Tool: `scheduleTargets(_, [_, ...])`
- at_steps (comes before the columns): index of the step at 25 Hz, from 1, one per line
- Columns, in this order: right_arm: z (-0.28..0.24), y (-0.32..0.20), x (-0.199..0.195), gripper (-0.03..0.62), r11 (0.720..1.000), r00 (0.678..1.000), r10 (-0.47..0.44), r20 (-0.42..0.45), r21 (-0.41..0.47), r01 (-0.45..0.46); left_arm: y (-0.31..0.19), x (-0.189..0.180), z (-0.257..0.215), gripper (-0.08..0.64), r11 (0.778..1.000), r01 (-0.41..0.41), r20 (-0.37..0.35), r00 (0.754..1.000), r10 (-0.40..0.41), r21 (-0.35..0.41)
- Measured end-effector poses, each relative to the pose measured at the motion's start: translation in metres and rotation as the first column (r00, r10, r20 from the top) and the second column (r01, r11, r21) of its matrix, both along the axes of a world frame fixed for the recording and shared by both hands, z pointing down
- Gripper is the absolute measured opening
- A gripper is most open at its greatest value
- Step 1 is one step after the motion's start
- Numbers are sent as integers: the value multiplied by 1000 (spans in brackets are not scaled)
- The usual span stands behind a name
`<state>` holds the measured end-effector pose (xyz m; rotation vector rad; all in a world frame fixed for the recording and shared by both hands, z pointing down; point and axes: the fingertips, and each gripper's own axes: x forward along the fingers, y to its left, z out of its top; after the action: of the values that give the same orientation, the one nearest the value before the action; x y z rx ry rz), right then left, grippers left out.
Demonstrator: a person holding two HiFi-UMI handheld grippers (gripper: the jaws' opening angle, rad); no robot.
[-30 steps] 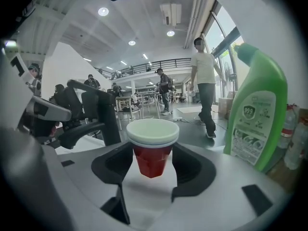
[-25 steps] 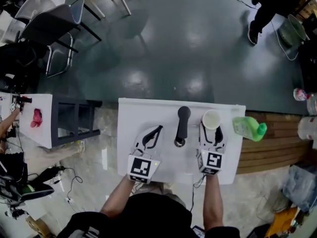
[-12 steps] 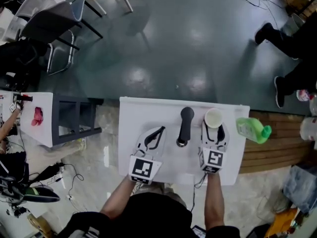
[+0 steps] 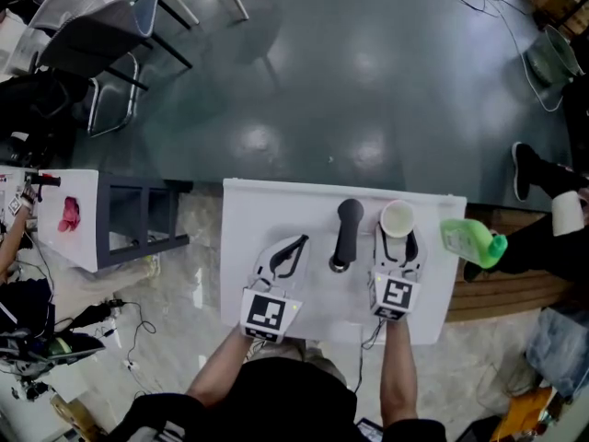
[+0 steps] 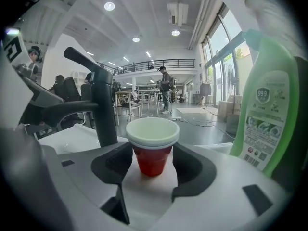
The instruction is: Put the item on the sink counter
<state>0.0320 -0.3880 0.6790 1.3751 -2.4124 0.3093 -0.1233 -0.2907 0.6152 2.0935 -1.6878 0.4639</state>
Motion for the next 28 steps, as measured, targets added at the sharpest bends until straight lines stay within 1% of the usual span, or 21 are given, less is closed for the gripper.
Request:
scheduleTargets(2, [2,-1,4,262,1000,1000,12,-23,10,-12,-1,0,-2,2,1000,-2,7,1000,2,15])
scheduleTargets(3, [1,-1,3,264,1000,1000,16,-20,6,-16,-1,-1,-3,2,1000,-1,10,1000,1,18])
scheduleTargets(6, [-2,-1,-2,268,1000,999,18,28,-22,-18,2,-2,-4,3,1000,7,10,1000,-7,8])
scheduleTargets(8, [3,1,1,288,1000,1000,14,19,-23,-14,4,-2,-3,2,1000,10,7,1000,-10,4])
scheduleTargets(10, [8,4,4,309,1000,1000,14,0,-20,-14,4,-2,-5,2,1000,5,14,1000,-6,20])
scheduleTargets(12, [4,4,3,318,1000,1000,14,5,-17,-14,5,-2,-7,3,1000,3,17,1000,-4,30])
scheduleTargets(13, [1,4,2,319,1000,1000,14,8,-15,-14,7,-1,-7,2,1000,8,11,1000,-8,22])
scheduleTargets(16, [-7,6,5,319,1000,1000,24,2,-3,-24,14,-1,-8,2,1000,22,-6,1000,-22,-2])
scheduleTargets(20, [-18,13,7,318,1000,1000,22,17,10,-23,18,-1,-18,2,999,19,11,1000,-19,33])
scheduleTargets(25, [-42,25,11,293,999,999,19,29,36,-20,30,6,-33,2,999,19,-2,1000,-19,40])
scheduleTargets(28, [-50,37,19,280,998,999,26,20,60,-28,39,8,-46,2,997,10,12,1000,-11,79])
